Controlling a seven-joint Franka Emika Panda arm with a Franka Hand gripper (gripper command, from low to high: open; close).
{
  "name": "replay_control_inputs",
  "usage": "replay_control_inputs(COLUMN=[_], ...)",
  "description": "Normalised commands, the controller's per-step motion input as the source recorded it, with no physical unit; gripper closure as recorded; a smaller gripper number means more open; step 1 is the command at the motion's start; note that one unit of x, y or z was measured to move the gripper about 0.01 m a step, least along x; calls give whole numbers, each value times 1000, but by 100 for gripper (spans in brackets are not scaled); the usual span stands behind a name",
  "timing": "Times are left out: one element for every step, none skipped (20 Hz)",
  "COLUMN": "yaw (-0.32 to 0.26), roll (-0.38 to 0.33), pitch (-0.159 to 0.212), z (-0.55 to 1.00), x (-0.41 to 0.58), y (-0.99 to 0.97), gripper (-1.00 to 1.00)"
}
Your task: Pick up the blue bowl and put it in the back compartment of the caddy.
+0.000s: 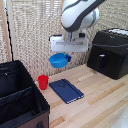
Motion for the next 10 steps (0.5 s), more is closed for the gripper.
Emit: replay_control_inputs(yaw=[80, 69, 59, 48, 47, 43, 36, 36, 35, 36], roll=[3, 5, 4, 0, 0, 0, 0, 0, 0, 0], pitch=[88, 96, 128, 136, 140, 134, 131, 130, 128, 120], z=[809, 780, 751, 697, 660, 634, 623, 623, 606, 566], x=[151, 206, 314, 369, 354, 349, 343, 346, 346, 346], y=[657, 697, 749, 803, 826, 843, 851, 854, 857, 863], gripper=[100, 100, 100, 100, 100, 100, 100, 100, 100, 100])
